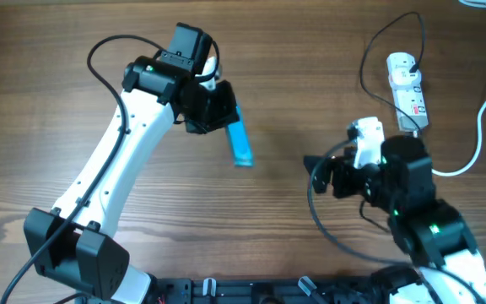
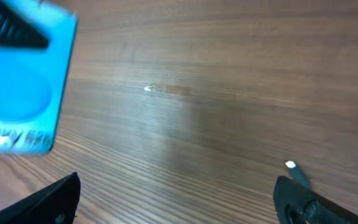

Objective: Plug charger to phone and switch on socket
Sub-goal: 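Move the right gripper to the black cable and grasp its USB-C plug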

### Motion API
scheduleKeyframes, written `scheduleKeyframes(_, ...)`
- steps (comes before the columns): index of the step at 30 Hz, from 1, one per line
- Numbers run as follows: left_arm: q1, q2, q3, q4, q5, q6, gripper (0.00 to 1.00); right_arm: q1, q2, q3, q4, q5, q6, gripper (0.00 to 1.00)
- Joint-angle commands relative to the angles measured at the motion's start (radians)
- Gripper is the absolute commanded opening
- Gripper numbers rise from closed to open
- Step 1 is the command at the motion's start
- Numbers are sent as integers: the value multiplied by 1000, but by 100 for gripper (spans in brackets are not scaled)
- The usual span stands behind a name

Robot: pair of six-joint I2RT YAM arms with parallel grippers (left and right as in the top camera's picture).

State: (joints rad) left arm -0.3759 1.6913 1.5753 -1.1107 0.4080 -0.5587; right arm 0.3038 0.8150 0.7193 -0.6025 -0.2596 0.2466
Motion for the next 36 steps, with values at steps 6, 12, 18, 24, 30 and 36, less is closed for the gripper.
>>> scheduleKeyframes(6,-135,-18,14,13,21,215,4,-4,134,-6,19,226,-86,100)
scheduleKeyframes(12,-88,-18,14,23,-193,215,4,-4,544,-6,82,335,-295,79)
scheduleKeyframes(18,53,-18,14,1,-193,211,4,-4,634,-6,69,401,-300,75)
scheduleKeyframes(24,80,-18,14,-13,-189,211,4,-21,637,-8,128,418,-331,69)
scheduleKeyframes(30,80,-18,14,-64,-189,211,4,-148,731,-8,135,169,-404,58)
scheduleKeyframes(36,80,-18,14,-77,-188,211,4,-148,865,-28,150,137,-409,41)
